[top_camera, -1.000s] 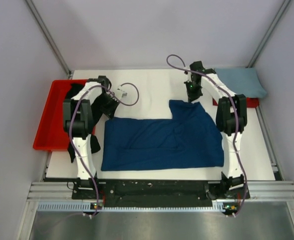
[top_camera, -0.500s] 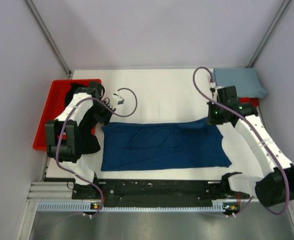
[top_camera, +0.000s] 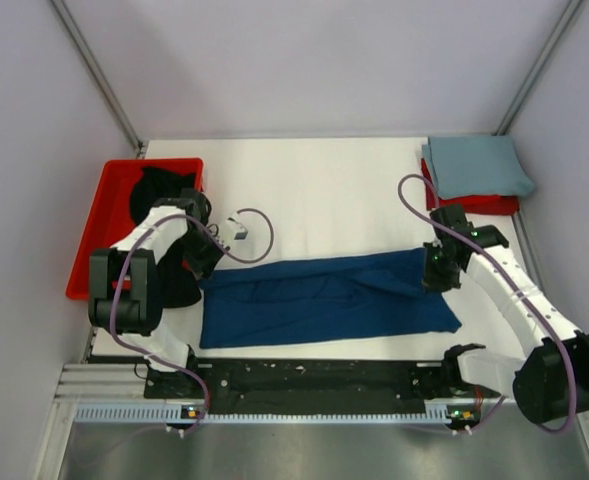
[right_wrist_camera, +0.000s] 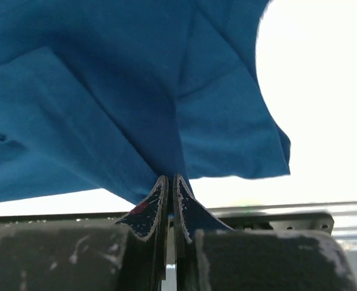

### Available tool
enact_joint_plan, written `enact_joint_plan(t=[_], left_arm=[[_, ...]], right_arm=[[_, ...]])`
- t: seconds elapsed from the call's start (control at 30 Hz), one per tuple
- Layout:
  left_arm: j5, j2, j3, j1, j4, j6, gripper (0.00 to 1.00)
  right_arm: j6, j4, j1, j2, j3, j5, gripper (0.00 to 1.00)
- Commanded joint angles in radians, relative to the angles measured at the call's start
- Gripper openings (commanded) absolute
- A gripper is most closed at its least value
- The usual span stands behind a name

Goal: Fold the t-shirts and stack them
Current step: Fold the other side of the tshirt into a rectangle

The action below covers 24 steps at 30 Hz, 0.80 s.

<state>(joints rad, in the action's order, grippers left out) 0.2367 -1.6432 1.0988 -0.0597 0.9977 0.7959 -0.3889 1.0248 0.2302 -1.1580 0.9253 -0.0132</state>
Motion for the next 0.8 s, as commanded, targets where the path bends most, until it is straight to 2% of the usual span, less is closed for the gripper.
enact_joint_plan(t=[0.0, 0.2, 0.4, 0.43, 0.47, 0.5, 0.53, 0.6, 0.63, 0.77], left_arm=[[-0.026, 0.008, 0.048, 0.006, -0.022, 0.023, 0.00], [-0.045, 0.039, 0.105, 0.006, 0.007, 0.037, 0.00], [-0.066, 0.008, 0.039, 0.006, 0.021, 0.039, 0.00], [-0.071, -0.003, 0.027, 0.006, 0.019, 0.039, 0.00], [-0.074, -0.010, 0.021, 0.006, 0.019, 0.039, 0.00], [-0.074, -0.016, 0.015, 0.006, 0.024, 0.042, 0.05], [-0.074, -0.023, 0.013, 0.006, 0.031, 0.045, 0.18], [-0.073, -0.024, 0.022, 0.006, 0.054, 0.055, 0.39], [-0.068, -0.020, 0.032, 0.004, 0.070, 0.060, 0.56], [-0.024, 0.006, 0.117, 0.006, 0.145, 0.075, 0.59]], right_arm=[[-0.097, 0.075, -0.031, 0.083, -0.042, -0.091, 0.00], [-0.140, 0.089, -0.031, 0.058, -0.075, -0.062, 0.00], [-0.128, 0.097, -0.029, -0.048, -0.089, -0.027, 0.00], [-0.122, 0.097, -0.031, -0.063, -0.086, -0.025, 0.03], [-0.117, 0.095, -0.029, -0.074, -0.083, -0.024, 0.12], [-0.113, 0.095, -0.031, -0.075, -0.079, -0.027, 0.22], [-0.110, 0.096, -0.029, -0.075, -0.071, -0.037, 0.32], [-0.104, 0.095, -0.029, -0.059, -0.046, -0.065, 0.41], [-0.102, 0.090, -0.026, -0.046, -0.034, -0.079, 0.45], [-0.094, -0.018, 0.067, -0.026, 0.013, -0.019, 0.47]])
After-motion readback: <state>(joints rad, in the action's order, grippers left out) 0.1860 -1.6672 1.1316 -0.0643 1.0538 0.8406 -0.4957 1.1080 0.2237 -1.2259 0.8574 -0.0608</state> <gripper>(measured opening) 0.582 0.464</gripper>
